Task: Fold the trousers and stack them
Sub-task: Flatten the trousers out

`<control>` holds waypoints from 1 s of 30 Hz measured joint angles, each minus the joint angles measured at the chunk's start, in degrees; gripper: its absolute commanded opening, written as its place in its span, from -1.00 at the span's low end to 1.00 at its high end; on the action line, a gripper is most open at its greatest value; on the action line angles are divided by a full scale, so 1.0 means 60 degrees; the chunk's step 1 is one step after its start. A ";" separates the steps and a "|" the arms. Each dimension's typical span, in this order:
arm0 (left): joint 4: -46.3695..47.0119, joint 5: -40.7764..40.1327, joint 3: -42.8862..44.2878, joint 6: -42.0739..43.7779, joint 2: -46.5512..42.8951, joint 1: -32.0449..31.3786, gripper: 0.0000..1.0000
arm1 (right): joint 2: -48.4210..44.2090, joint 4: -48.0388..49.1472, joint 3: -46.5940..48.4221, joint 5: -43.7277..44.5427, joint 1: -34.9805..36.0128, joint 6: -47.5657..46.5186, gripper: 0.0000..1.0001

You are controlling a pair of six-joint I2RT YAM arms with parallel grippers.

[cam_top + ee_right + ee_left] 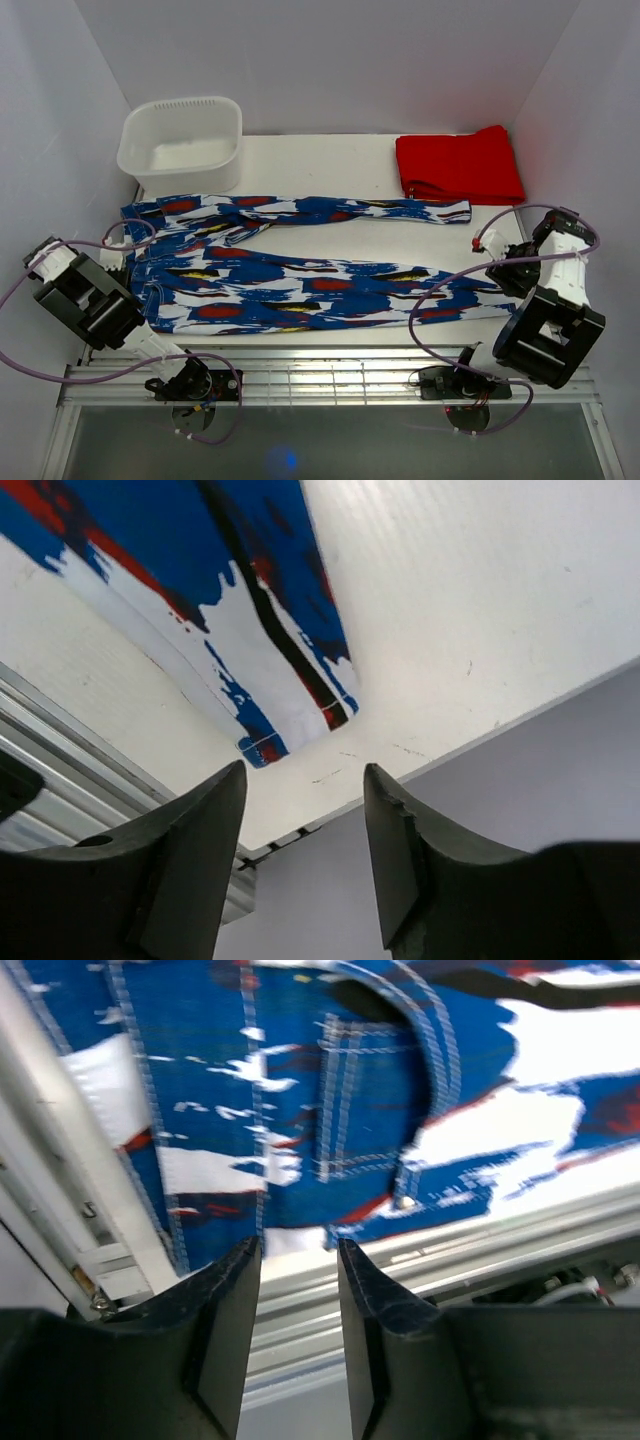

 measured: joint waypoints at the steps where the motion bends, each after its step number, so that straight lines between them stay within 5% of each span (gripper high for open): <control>1: -0.0273 0.0102 0.0087 0.0193 -0.0004 -0.0004 0.00 | -0.0306 0.0073 -0.0393 0.0036 -0.0051 -0.0590 0.28; 7: -0.1282 0.0437 0.0437 0.2430 -0.0499 0.0007 0.05 | -0.1519 0.0506 -0.2608 0.0146 -0.0382 -0.3297 0.60; 12: -0.1559 0.0554 0.0350 0.6171 -0.1341 0.0160 0.11 | -0.1494 0.1096 -0.3144 0.0153 -0.0382 -0.4193 0.61; 16: -0.1679 0.0455 0.0106 0.7858 -0.1610 0.0211 0.11 | -0.1202 0.1461 -0.3169 0.0259 -0.0382 -0.4462 0.55; 27: -0.0441 -0.0066 -0.2663 0.9052 -0.1803 0.0211 0.12 | -0.1184 0.2273 -0.4127 0.0790 -0.0364 -0.4656 0.41; 30: 0.0015 -0.0124 -0.3118 0.9158 -0.2018 0.0204 0.07 | -0.1206 0.2328 -0.4171 0.0914 -0.0364 -0.4659 0.24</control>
